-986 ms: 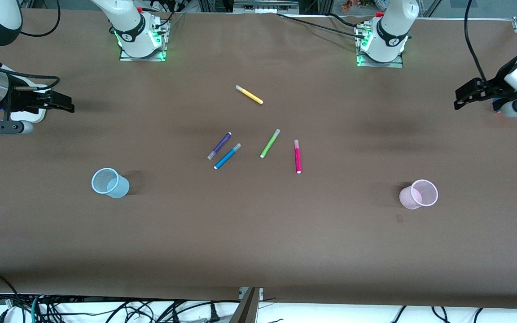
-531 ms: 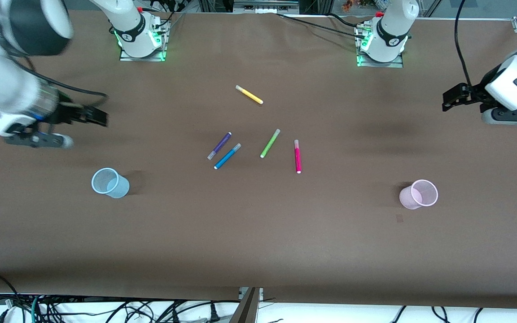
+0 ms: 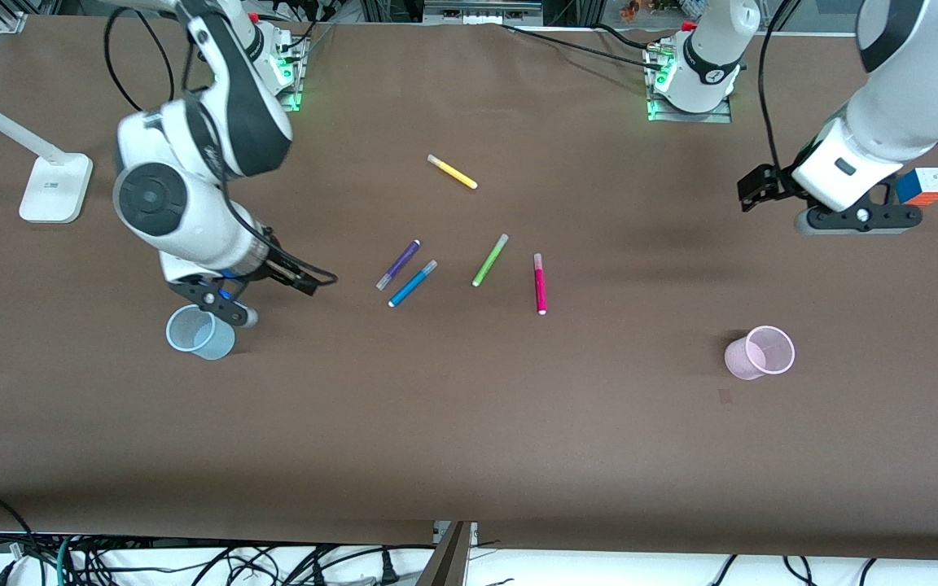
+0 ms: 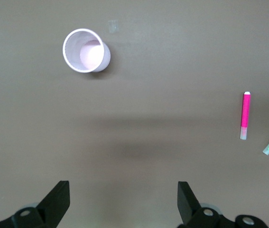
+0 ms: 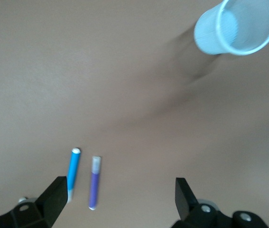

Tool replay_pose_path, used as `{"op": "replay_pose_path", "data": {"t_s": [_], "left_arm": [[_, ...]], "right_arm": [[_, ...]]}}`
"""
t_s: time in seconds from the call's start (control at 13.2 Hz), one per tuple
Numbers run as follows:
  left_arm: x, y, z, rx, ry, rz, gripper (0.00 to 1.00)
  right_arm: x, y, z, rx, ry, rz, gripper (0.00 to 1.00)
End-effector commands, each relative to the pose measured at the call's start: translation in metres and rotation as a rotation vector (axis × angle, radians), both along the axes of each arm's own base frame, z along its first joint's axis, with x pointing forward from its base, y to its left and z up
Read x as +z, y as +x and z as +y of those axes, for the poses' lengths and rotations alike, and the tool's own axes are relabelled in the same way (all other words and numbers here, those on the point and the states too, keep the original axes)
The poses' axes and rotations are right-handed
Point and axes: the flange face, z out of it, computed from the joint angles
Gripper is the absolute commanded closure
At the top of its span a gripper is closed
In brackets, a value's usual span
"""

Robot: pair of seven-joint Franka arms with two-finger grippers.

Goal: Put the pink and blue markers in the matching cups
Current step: 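Move the right gripper to the blue marker while the left gripper reaches the pink marker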

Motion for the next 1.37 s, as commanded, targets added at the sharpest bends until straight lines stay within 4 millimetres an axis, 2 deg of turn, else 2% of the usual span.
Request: {"op": "replay_pose_path", "data": {"t_s": [0.0, 0.08, 0.23, 0.3, 0.46, 0.76, 0.91, 1.06, 1.29], "left_arm": [[-0.036, -0.006, -0.024, -0.035, -0.004, -0.023, 0.00], [-0.055, -0.004, -0.042, -0.066, -0.008, -0.016, 0.00], [-0.086, -0.001, -0.072, -0.118, -0.017, 0.023, 0.00], [-0.100, 0.003, -0.078, -0.121, -0.024, 0.028, 0.00], [-0.134, 0.005, -0.111, -0.135, -0.047, 0.040, 0.00], [-0.195, 0.009, -0.152, -0.120, -0.088, 0.052, 0.00], [-0.224, 0.009, -0.171, -0.126, -0.114, 0.050, 0.00], [-0.249, 0.005, -0.198, -0.121, -0.156, 0.020, 0.00], [-0.273, 0.002, -0.212, -0.139, -0.147, -0.003, 0.00]], "right_arm": [[-0.032, 0.001, 0.043, -0.081, 0.006, -0.026, 0.01], [-0.050, -0.002, 0.061, -0.095, 0.006, -0.036, 0.01], [-0.081, -0.008, 0.084, -0.093, 0.003, -0.037, 0.01], [-0.096, -0.010, 0.092, -0.084, 0.000, -0.033, 0.02], [-0.118, -0.011, 0.102, -0.081, 0.008, -0.045, 0.03], [-0.168, -0.018, 0.127, -0.135, 0.022, -0.082, 0.03], [-0.184, -0.024, 0.141, -0.154, 0.031, -0.097, 0.05], [-0.197, -0.030, 0.150, -0.169, 0.033, -0.103, 0.05], [-0.209, -0.040, 0.163, -0.170, 0.032, -0.102, 0.05]]}}
